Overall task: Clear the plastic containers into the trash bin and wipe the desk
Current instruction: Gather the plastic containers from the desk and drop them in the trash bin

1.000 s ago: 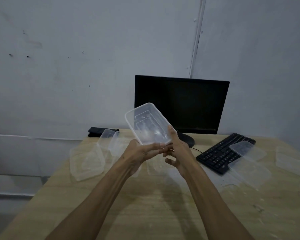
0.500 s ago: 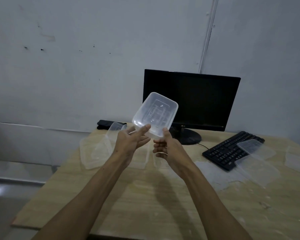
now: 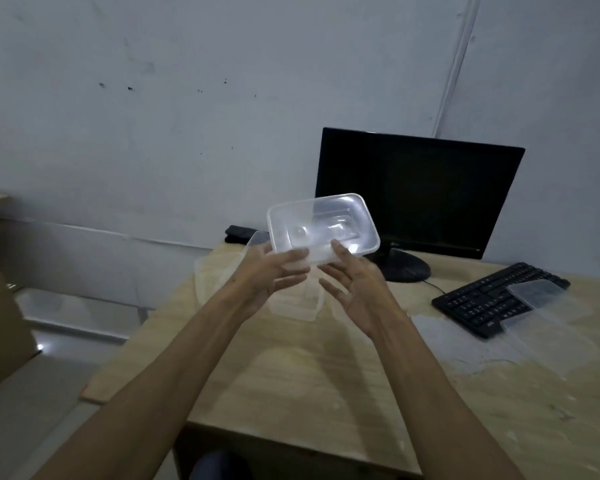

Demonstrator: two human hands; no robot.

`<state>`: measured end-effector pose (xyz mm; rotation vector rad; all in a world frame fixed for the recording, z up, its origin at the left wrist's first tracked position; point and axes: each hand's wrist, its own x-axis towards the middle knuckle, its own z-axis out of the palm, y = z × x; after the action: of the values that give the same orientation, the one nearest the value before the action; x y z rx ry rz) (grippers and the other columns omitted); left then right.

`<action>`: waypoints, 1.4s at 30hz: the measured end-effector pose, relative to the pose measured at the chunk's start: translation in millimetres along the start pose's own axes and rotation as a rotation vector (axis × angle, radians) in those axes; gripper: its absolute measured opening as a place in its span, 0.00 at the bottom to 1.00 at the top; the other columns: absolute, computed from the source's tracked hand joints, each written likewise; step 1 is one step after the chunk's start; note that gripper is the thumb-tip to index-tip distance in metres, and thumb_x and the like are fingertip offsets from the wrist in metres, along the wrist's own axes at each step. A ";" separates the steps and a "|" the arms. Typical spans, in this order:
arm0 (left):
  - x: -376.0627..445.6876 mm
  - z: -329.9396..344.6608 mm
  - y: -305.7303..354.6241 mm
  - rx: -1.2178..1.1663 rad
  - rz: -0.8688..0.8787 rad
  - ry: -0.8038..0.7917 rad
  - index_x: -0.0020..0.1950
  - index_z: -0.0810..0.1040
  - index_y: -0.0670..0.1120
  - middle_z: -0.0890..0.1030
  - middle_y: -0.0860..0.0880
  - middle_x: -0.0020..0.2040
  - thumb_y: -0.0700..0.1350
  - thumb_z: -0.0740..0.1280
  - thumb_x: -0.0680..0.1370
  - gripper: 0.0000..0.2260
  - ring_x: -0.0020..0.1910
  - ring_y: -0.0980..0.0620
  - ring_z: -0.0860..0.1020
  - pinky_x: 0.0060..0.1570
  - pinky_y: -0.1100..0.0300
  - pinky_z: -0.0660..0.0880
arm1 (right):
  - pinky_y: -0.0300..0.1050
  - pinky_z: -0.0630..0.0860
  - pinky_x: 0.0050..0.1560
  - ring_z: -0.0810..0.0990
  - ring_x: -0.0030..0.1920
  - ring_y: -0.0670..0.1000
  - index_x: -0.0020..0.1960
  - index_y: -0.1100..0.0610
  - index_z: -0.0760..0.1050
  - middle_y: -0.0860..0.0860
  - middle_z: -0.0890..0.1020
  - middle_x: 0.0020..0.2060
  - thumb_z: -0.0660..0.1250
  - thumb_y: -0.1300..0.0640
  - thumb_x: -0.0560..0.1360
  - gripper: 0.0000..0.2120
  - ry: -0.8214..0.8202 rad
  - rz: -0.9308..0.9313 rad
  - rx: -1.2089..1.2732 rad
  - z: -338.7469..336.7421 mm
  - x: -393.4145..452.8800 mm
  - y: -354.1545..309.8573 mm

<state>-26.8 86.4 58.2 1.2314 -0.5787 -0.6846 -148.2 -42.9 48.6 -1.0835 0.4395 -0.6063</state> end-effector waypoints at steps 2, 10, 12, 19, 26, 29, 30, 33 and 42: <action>-7.8 -20.6 7.5 -0.071 -0.049 0.066 0.64 0.78 0.39 0.83 0.41 0.53 0.41 0.75 0.77 0.17 0.49 0.41 0.85 0.59 0.45 0.82 | 0.55 0.79 0.66 0.84 0.61 0.57 0.63 0.58 0.77 0.58 0.84 0.58 0.72 0.42 0.78 0.23 0.030 0.012 -0.011 1.9 -3.5 2.4; -92.2 -139.3 19.4 -0.171 -0.036 0.380 0.57 0.79 0.43 0.83 0.41 0.47 0.43 0.72 0.78 0.09 0.43 0.44 0.85 0.45 0.50 0.85 | 0.56 0.79 0.66 0.86 0.58 0.54 0.68 0.61 0.74 0.58 0.85 0.59 0.68 0.34 0.77 0.34 -0.147 0.189 0.038 46.7 -22.6 42.4; -124.4 -167.2 17.5 -0.140 -0.039 0.464 0.61 0.78 0.44 0.84 0.42 0.47 0.45 0.72 0.78 0.13 0.42 0.46 0.86 0.43 0.53 0.85 | 0.55 0.80 0.64 0.86 0.59 0.54 0.68 0.61 0.74 0.58 0.85 0.59 0.68 0.35 0.78 0.33 -0.240 0.221 -0.029 76.4 -30.8 60.6; -235.9 -249.6 -5.4 -0.043 -0.118 0.651 0.65 0.80 0.42 0.86 0.45 0.48 0.48 0.81 0.63 0.32 0.47 0.48 0.84 0.58 0.51 0.80 | 0.56 0.79 0.66 0.84 0.58 0.50 0.66 0.56 0.76 0.52 0.84 0.58 0.65 0.38 0.81 0.24 -0.521 0.094 -0.476 159.2 -63.2 130.0; -300.2 -317.0 -93.1 -0.165 -0.305 0.817 0.67 0.78 0.40 0.80 0.43 0.49 0.50 0.84 0.59 0.40 0.50 0.45 0.81 0.59 0.46 0.80 | 0.48 0.69 0.67 0.73 0.70 0.54 0.77 0.53 0.69 0.53 0.75 0.72 0.60 0.45 0.85 0.23 -0.824 -0.511 -1.297 181.2 -74.5 196.6; -303.8 -328.2 -136.4 -0.126 -0.453 0.878 0.63 0.78 0.38 0.81 0.42 0.49 0.47 0.78 0.73 0.23 0.47 0.45 0.82 0.48 0.50 0.82 | 0.49 0.71 0.65 0.73 0.69 0.55 0.75 0.56 0.70 0.53 0.74 0.71 0.59 0.44 0.85 0.23 -0.871 -0.658 -1.452 187.5 -80.7 221.5; -303.8 -329.7 -151.3 -0.110 -0.505 0.894 0.63 0.79 0.38 0.82 0.41 0.50 0.47 0.76 0.75 0.20 0.47 0.44 0.82 0.46 0.51 0.81 | 0.50 0.71 0.67 0.73 0.69 0.56 0.76 0.56 0.69 0.53 0.74 0.72 0.58 0.45 0.85 0.23 -0.878 -0.718 -1.497 187.9 -82.7 230.2; -303.4 -334.2 -192.8 -0.048 -0.626 0.953 0.64 0.77 0.37 0.82 0.39 0.56 0.45 0.76 0.76 0.20 0.50 0.43 0.83 0.42 0.50 0.81 | 0.53 0.68 0.73 0.72 0.72 0.57 0.78 0.57 0.65 0.55 0.72 0.75 0.57 0.49 0.86 0.23 -0.858 -0.862 -1.603 186.9 -82.8 242.8; -307.4 -343.9 -263.5 0.420 -0.873 1.035 0.51 0.75 0.37 0.80 0.36 0.53 0.42 0.76 0.76 0.13 0.50 0.36 0.80 0.51 0.44 0.83 | 0.49 0.70 0.70 0.71 0.73 0.54 0.77 0.55 0.68 0.51 0.73 0.74 0.57 0.60 0.86 0.20 -0.849 -0.936 -1.561 183.4 -72.2 245.4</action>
<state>-24.5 487.4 -290.2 2.0237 0.7660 -0.5208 -32.7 211.2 -97.1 -2.9410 -0.5631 -0.4510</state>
